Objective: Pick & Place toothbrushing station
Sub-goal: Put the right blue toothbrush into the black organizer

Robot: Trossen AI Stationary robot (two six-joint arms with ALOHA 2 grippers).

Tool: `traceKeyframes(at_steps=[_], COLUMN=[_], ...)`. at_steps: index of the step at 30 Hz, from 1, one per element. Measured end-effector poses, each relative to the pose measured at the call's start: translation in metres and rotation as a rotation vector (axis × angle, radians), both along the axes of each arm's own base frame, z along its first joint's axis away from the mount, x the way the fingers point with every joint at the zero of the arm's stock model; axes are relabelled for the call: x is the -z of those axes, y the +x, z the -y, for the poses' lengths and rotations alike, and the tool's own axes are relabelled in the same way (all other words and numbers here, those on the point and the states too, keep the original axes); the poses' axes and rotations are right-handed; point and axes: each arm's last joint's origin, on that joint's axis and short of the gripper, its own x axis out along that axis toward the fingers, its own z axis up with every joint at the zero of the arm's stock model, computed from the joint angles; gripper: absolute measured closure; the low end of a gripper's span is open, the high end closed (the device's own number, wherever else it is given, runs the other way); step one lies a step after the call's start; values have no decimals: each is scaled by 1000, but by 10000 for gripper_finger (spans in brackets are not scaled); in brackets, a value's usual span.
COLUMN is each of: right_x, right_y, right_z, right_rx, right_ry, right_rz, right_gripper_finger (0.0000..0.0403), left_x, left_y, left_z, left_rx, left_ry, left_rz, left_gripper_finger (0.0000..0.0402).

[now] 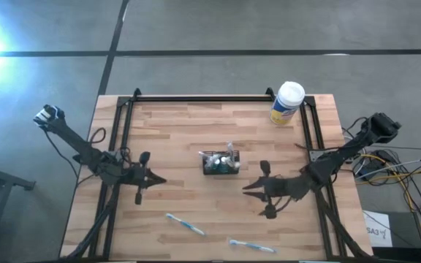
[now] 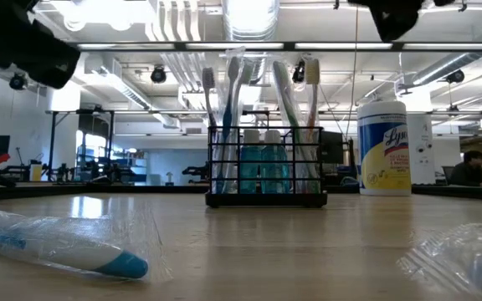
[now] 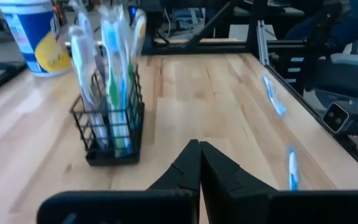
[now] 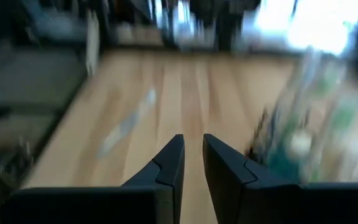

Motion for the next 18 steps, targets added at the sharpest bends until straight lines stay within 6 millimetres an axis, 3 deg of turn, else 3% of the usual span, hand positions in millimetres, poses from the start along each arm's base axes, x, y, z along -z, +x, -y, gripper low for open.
traceKeyframes(at_steps=[8,13,18], right_x=[1,14,29], right_y=[20,45,71], right_z=[-32,-57,-83], right_rx=[25,-7,-74], right_ry=[97,198,214], right_rz=[-604,-794,-867], right_gripper_finger=[363,357,318], left_x=[-2,-4,-3], left_y=[-1,-1,-2], left_z=[1,1,1], left_rx=[57,61,60], left_ry=[2,20,15], left_rz=[12,19,16], left_gripper_finger=[383,384,390])
